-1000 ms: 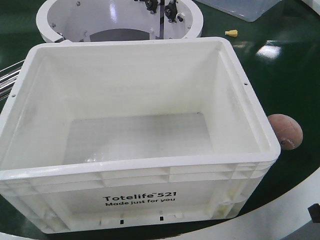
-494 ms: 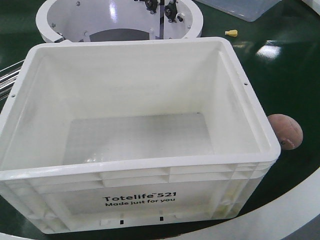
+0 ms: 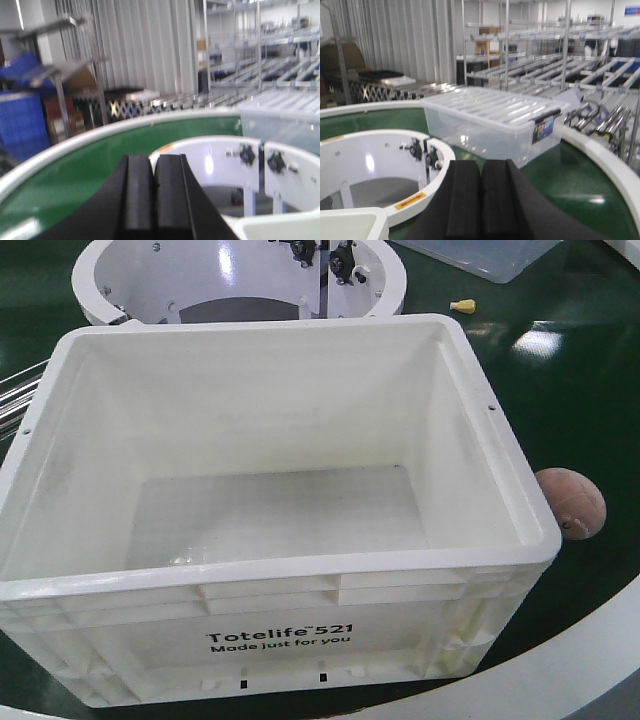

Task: Place moving items into box and shelve

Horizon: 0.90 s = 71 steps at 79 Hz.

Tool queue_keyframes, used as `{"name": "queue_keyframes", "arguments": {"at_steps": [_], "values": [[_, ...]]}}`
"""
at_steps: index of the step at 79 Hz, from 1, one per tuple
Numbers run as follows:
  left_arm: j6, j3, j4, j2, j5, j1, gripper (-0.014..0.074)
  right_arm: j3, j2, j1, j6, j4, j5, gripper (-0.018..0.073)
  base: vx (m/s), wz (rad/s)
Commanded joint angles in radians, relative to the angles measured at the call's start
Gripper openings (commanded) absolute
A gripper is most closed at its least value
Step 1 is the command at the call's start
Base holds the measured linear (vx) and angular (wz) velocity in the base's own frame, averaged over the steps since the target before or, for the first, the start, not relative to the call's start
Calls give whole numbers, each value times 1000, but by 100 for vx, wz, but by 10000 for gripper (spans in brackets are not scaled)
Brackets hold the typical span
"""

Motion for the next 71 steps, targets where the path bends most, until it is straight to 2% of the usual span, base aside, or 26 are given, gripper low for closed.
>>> {"name": "queue_keyframes", "arguments": {"at_steps": [1,12,21,30,37,44,54,61,71], "values": [[-43,-43,5,71,-45,0,7,-62,73,-4,2,8,-85,-5,0,0],[-46,-43,5,156,-12,0,53,-70,165,-4,0,8,-74,17,0,0],[-46,-43,5,194,12,0,162,-70,205,-4,-6,-7,-55,84,0,0],[-50,-43,4,201,14,0,327,-69,217,-4,-6,-42,-55,225,0,0],[-110,-43,4,201,14,0,444,-69,217,-4,-4,-44,-59,367,0,0],[-172,-43,4,201,47,0,516,-69,217,-4,9,-33,-31,469,0,0],[-229,-65,4,208,208,0,533,-99,222,-4,19,-32,126,506,0,0],[-225,-110,6,232,343,0,533,-154,247,-4,29,-43,268,505,0,0],[-202,-178,12,293,439,0,533,-259,319,-4,33,-70,399,505,0,0]]}}
